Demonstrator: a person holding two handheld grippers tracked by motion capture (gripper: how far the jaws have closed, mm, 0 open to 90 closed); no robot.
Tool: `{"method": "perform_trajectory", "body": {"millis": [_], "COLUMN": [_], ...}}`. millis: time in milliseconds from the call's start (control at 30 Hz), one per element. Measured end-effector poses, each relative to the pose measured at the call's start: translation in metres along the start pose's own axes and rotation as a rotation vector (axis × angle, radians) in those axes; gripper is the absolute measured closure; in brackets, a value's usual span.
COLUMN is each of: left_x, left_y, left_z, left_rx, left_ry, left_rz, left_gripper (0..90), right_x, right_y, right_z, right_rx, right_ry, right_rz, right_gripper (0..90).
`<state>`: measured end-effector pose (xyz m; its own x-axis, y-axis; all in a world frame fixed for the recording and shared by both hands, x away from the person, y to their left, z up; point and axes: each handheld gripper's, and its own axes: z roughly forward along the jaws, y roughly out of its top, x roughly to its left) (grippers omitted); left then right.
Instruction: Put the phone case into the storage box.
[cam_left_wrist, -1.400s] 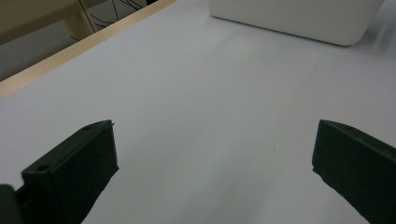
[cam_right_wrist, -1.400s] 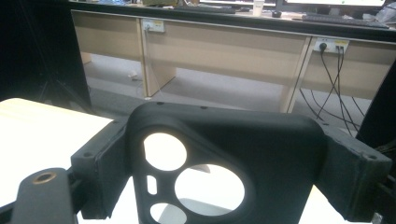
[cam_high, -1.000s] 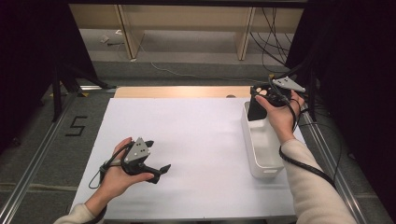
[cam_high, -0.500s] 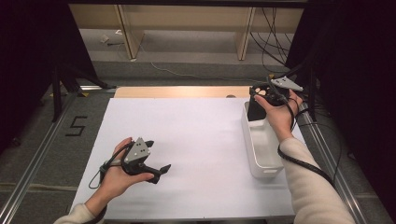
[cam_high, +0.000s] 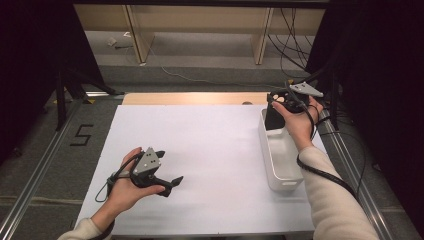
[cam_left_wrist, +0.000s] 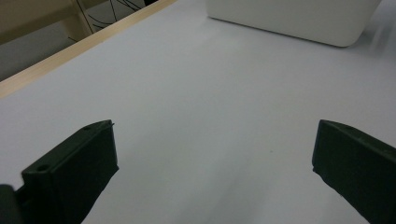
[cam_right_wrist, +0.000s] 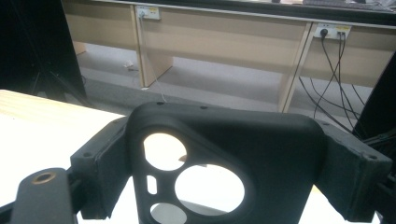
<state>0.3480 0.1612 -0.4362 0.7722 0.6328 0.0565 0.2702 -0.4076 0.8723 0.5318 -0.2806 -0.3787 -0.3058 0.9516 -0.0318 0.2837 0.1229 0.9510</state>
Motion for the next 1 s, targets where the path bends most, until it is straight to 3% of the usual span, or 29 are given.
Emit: {"method": "perform_trajectory", "body": {"millis": [1000], "left_x": [-0.0003], "left_y": [0.0004], "left_z": [0.0000], "left_rx": [-0.001], "left_ry": [-0.001], "left_rz": [0.000], "left_gripper": [0.0], "right_x": [0.0008], "right_y": [-0.0060], "right_z": [0.0088], "right_rx": [0.048], "right_ry": [0.011], "right_rz": [-0.007], "right_gripper": [15.3]}}
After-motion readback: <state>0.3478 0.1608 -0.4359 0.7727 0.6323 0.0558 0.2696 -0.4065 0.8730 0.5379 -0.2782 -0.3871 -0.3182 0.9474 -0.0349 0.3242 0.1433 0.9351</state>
